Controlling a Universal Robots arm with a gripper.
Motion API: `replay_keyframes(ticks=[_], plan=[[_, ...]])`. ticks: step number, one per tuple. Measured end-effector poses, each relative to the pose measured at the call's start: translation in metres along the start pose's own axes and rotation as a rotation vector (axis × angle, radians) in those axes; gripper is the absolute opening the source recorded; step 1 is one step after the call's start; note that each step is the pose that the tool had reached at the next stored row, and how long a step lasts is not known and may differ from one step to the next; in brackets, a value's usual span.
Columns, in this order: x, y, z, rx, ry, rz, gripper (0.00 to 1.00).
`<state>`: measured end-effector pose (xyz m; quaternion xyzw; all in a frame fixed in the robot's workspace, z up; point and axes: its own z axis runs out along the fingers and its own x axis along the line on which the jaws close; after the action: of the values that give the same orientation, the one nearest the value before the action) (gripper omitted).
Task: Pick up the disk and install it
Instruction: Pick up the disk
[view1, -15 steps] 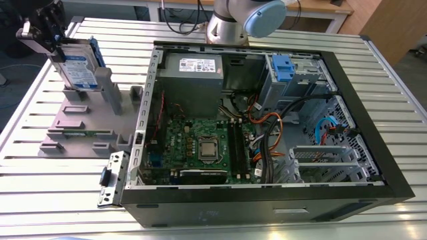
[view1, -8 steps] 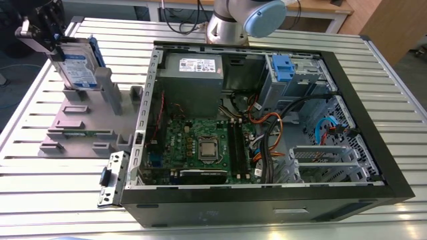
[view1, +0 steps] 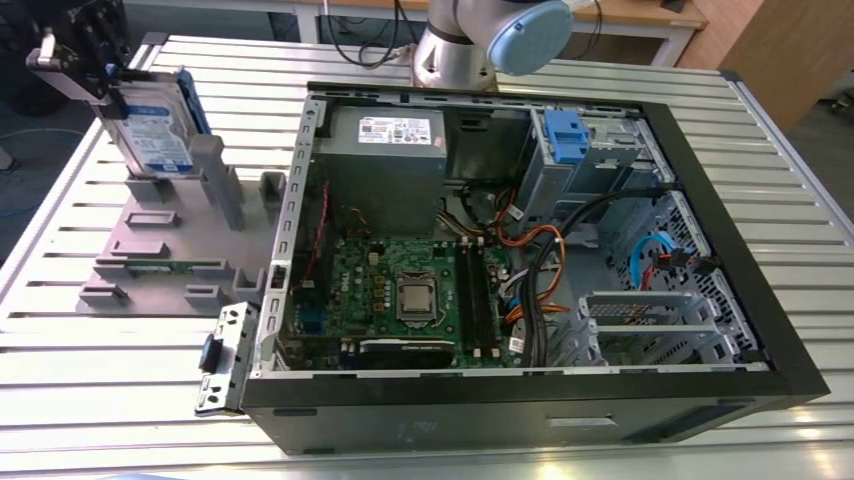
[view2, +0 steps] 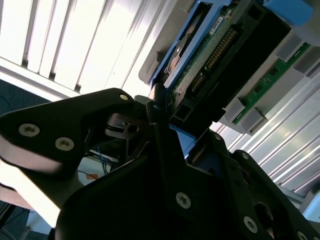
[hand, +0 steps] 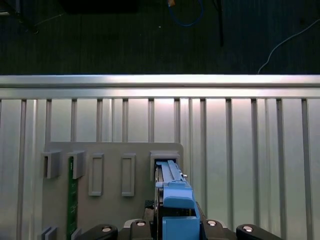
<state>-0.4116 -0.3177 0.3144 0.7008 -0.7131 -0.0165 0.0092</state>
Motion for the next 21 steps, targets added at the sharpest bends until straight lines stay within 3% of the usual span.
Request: replay_keyframes(ticks=[21], plan=[[-0.0001,0.0004,-0.0115,-0.0002,0.0001,0.0,0.37]])
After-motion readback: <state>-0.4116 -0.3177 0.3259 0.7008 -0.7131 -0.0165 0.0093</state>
